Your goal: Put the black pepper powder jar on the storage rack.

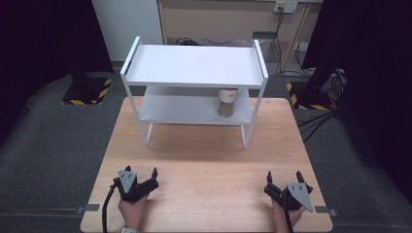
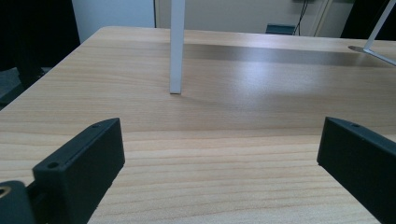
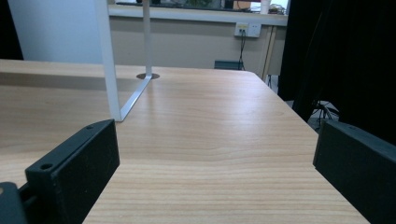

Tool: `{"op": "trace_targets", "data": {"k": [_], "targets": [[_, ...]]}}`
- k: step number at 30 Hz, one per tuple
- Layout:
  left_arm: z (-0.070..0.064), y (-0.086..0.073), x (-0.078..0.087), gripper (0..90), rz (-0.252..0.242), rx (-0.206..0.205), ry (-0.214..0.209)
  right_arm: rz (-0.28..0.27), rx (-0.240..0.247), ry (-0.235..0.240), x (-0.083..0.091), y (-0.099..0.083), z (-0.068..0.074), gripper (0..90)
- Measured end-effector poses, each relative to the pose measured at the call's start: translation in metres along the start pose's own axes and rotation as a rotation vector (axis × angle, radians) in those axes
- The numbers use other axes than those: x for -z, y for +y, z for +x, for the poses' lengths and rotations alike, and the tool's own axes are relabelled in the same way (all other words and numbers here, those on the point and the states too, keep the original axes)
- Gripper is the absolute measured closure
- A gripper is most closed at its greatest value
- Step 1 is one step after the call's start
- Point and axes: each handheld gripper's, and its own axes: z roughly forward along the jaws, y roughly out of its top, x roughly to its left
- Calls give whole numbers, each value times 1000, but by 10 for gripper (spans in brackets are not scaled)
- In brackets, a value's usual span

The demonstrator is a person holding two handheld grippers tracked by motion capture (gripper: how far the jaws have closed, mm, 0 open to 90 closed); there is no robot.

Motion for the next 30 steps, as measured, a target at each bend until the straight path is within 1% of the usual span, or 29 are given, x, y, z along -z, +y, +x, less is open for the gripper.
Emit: {"op": "trace_targets", "data": {"k": [4, 10, 16, 24, 30], "targets": [[0, 0, 0, 4, -2, 0, 2, 3, -13, -9, 0, 0, -1, 4], [0, 0, 1, 4, -3, 4, 4, -1, 1, 0, 0, -1, -1, 4], [0, -1, 1, 4, -4, 5, 2, 1, -16, -5, 0, -1, -2, 4], [0, -1, 1, 4, -3, 2, -2, 11, -7, -1, -1, 0, -2, 5], [0, 0, 1, 4, 0, 3, -4, 16, -3, -9, 0, 0, 0, 6]]}}
